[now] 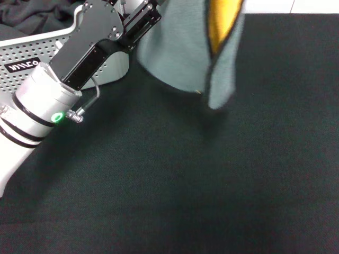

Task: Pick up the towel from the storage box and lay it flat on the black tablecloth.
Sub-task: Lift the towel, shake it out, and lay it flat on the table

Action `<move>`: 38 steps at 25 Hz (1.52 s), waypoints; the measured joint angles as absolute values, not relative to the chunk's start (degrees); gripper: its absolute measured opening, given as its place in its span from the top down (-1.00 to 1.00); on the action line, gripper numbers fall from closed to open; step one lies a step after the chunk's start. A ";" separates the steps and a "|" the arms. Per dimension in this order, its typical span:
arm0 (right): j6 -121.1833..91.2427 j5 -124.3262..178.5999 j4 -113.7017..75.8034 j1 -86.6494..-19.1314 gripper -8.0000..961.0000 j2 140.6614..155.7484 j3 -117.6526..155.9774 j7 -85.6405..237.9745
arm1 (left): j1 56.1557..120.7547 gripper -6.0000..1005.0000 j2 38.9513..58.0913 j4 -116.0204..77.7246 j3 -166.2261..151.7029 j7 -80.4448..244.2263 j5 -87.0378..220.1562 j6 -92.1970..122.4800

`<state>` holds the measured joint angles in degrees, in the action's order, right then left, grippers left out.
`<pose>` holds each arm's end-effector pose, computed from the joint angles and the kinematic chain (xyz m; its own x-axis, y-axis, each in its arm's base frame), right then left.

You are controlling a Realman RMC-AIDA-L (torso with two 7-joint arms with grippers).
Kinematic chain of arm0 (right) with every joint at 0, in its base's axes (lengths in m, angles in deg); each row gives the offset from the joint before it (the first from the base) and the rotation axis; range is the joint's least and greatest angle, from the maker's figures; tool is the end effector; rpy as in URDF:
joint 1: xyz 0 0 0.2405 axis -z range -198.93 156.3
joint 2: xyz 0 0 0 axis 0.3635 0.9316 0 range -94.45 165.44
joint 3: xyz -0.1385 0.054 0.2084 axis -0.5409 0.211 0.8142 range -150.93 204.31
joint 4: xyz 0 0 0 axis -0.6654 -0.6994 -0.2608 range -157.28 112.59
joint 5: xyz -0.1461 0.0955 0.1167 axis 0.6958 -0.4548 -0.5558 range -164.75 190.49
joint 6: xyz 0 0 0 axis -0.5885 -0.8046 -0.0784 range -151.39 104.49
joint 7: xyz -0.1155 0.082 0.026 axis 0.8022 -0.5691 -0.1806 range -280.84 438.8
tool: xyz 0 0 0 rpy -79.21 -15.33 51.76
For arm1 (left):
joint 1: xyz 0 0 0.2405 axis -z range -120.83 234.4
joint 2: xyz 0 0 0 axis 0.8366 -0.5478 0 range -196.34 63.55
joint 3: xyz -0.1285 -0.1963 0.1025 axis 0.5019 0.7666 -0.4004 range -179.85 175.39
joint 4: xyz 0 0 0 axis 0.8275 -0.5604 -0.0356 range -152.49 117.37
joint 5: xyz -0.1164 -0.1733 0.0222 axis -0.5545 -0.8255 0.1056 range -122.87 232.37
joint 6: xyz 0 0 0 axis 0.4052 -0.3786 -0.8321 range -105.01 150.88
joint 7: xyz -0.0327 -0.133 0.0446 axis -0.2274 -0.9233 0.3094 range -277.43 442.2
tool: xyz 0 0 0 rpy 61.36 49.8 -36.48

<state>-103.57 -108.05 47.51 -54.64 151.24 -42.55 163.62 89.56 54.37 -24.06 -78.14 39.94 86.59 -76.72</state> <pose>0.0425 0.3542 0.0998 0.4387 0.0885 -0.8943 -0.0931 -0.9853 -0.1432 -0.2081 0.3182 -0.0108 0.2623 -0.1613 0.9514 0.5148 -0.8105 -0.2793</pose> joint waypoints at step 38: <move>-94.01 -114.40 33.12 -59.35 0.97 151.68 -52.48 177.43 | 94.09 -0.55 54.36 -25.47 -84.94 41.44 77.47 -72.42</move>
<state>-94.01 -114.40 33.12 -59.35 151.68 -52.48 177.43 94.09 54.36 -25.47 -84.94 41.44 77.47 -72.42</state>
